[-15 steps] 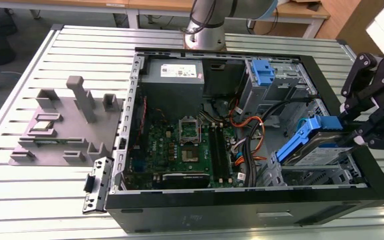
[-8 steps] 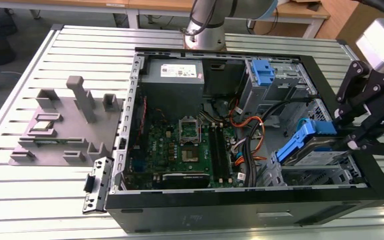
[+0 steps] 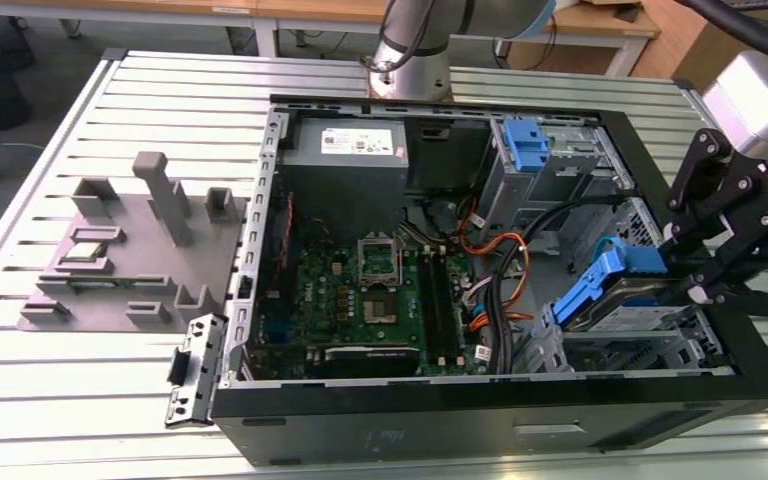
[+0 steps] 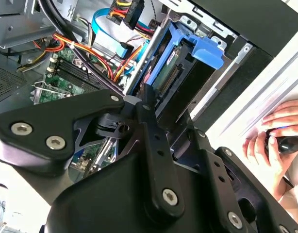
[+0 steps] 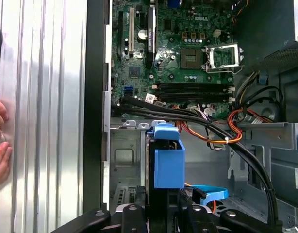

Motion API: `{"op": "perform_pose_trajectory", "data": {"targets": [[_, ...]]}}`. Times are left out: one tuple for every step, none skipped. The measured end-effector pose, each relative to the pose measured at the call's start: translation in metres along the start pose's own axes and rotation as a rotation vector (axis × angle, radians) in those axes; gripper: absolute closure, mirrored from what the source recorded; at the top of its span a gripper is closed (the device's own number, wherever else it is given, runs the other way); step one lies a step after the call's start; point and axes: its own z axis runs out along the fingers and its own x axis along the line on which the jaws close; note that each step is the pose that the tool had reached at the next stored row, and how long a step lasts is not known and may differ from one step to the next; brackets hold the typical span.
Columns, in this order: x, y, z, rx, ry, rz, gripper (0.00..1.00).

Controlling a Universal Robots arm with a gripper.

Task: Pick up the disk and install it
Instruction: 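Insert the disk into the insertion slot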

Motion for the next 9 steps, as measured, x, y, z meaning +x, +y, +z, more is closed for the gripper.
{"op": "perform_pose_trajectory", "data": {"targets": [[0.0000,0.0000,0.0001,0.0000,-0.0001,0.000,0.65],[0.0000,0.0000,0.0001,0.0000,0.0001,0.000,0.64],[0.0000,0.0000,0.0001,0.0000,0.0000,0.000,0.58],[0.0000,0.0000,0.0000,0.0000,0.0003,0.000,0.58],[0.0000,0.0000,0.0001,0.0000,0.0004,0.000,0.58],[0.0000,0.0000,0.0001,-0.0001,0.0004,0.000,0.52],[0.0000,0.0000,0.0000,0.0000,0.0006,0.000,0.52],[0.0000,0.0000,0.0000,0.0000,0.0007,0.000,0.52],[0.0000,0.0000,0.0000,0.0000,0.0008,0.000,0.52]]}}
